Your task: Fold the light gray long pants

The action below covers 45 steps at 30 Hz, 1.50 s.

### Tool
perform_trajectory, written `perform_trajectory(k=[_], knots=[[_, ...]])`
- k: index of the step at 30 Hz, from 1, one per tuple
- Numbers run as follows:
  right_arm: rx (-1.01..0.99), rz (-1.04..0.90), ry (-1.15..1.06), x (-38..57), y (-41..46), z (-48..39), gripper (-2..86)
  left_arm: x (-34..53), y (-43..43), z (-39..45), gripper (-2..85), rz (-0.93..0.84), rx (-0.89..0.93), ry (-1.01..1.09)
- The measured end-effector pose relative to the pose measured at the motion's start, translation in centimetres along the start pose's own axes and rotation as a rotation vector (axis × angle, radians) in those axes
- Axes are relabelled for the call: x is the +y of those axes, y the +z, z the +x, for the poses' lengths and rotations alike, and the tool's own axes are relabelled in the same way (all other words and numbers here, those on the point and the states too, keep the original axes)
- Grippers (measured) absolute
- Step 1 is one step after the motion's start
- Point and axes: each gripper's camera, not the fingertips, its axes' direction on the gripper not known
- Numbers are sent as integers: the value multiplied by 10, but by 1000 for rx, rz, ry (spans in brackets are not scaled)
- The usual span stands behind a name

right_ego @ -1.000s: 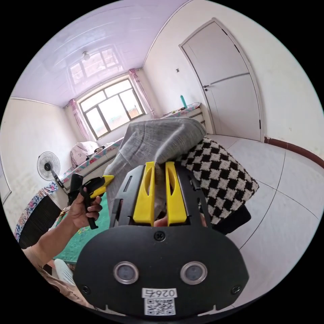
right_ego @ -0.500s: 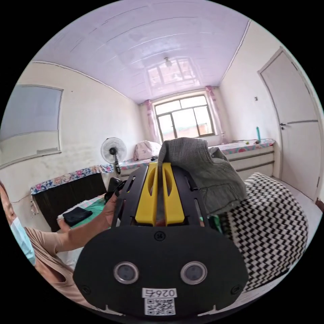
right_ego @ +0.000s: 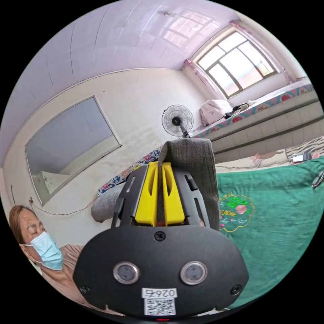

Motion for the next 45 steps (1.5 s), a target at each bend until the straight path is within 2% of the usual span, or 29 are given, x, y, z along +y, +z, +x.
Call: perform_trajectory(k=[3,4,6,8,10,12,15,21,25,27,29,32,35,38,45], knots=[[15,-73,85,20,51,32,-14,34,-32,-36,19,-64,-63,-37],[103,-132,120,31,71,49,-14,53,-39,-61,20,-118,-94,-101],[262,-241,177,48,99,79,-12,90,-47,-109,22,-208,-122,-259],[399,-367,297,76,128,123,-5,148,-55,-171,26,-311,-122,-523],[467,-456,425,94,143,154,5,179,-54,-195,29,-294,-14,-724],[480,-481,486,97,153,169,15,174,-54,-193,31,-293,9,-684],[486,-438,412,80,167,160,27,148,-57,-175,36,-408,-109,-503],[704,-424,157,60,209,110,22,153,-78,-168,37,-394,-113,-506],[895,-236,-93,54,217,58,-4,154,-71,-146,36,-477,-175,-389],[859,-201,-180,52,225,38,-8,152,-65,-131,35,-525,-208,-303],[730,-207,-240,54,244,19,-1,154,-54,-111,32,-600,-252,-194],[536,-303,-303,58,284,0,28,164,-39,-88,33,-677,-273,-80],[427,-413,-377,61,328,-21,59,181,-22,-65,40,-759,-284,49],[403,-548,-477,67,368,-39,67,196,-11,-49,58,-811,-303,147],[411,-841,-548,80,417,-34,69,210,-21,-52,90,-795,-309,129]])
